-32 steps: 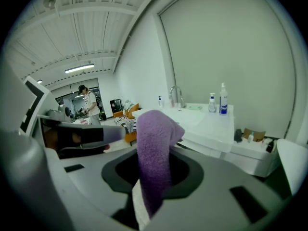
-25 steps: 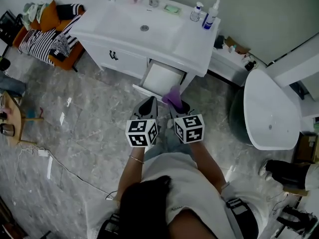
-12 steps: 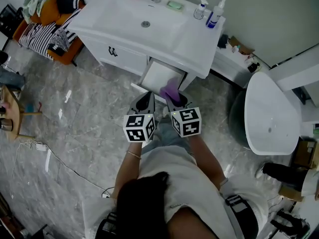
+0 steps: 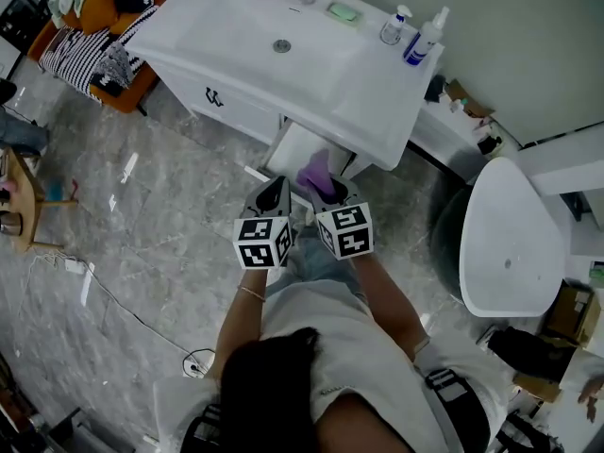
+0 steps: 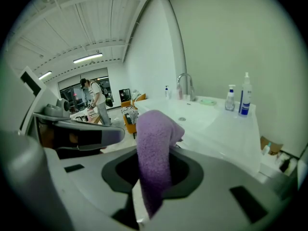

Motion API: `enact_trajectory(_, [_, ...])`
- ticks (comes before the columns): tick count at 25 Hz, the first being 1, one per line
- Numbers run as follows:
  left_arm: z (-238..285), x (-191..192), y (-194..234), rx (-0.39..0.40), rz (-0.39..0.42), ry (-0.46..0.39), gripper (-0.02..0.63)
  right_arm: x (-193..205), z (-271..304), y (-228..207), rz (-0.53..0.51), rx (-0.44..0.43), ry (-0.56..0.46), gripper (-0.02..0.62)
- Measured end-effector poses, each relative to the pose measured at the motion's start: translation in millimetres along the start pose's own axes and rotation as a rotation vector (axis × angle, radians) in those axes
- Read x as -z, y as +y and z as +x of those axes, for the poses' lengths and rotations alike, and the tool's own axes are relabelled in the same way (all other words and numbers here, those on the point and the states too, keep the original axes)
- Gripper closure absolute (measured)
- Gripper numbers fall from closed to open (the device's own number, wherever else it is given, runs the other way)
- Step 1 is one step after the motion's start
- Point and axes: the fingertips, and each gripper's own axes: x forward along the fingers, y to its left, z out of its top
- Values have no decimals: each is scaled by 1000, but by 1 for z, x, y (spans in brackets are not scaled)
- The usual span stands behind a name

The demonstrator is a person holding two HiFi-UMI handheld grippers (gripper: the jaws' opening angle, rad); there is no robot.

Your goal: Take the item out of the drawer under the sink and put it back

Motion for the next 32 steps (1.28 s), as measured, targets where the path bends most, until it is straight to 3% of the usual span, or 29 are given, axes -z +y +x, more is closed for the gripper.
enact_trajectory(14, [66,14,39,-34,-11,85,601,18,67,-13,-72,-102,119,489])
enact_trajectory(32, [137,70,78,-61,-84,176,601,77,148,-41,-17,-116,227,489])
